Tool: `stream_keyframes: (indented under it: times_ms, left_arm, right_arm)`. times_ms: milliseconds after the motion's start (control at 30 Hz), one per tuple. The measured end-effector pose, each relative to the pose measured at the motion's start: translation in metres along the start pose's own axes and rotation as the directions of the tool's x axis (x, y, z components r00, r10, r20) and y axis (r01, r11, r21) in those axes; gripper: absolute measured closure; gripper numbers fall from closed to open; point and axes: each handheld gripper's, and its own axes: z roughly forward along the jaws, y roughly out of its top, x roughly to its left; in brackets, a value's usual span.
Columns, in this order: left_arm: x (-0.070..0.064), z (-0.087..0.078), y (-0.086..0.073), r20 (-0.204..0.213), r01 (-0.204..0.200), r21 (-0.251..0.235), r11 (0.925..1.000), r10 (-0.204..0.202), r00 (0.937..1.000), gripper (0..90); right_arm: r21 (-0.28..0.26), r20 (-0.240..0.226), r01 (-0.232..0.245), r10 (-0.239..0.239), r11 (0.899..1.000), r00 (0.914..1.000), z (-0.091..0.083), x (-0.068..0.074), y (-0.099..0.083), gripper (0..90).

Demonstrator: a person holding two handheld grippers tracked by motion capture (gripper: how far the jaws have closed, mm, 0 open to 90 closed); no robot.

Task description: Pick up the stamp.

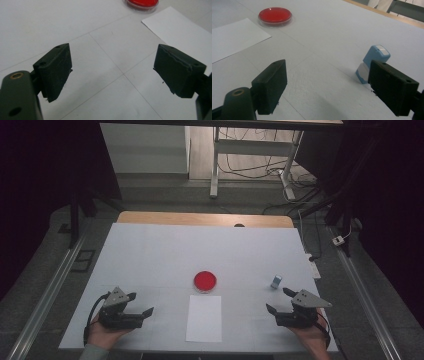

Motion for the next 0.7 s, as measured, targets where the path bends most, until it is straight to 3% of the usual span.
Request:
stream_keyframes:
  times_ms: [700]
  left_arm:
    - [0.0002, 0.0009, 0.0008, -0.006, -0.017, 0.0, 0.9998, 0.017, 0.9998, 17.3]
  right_arm:
    - [-0.012, -0.007, 0.016, -0.016, 1.0, 0.9998, -0.0004, 0.0032, 0.0011, 20.4]
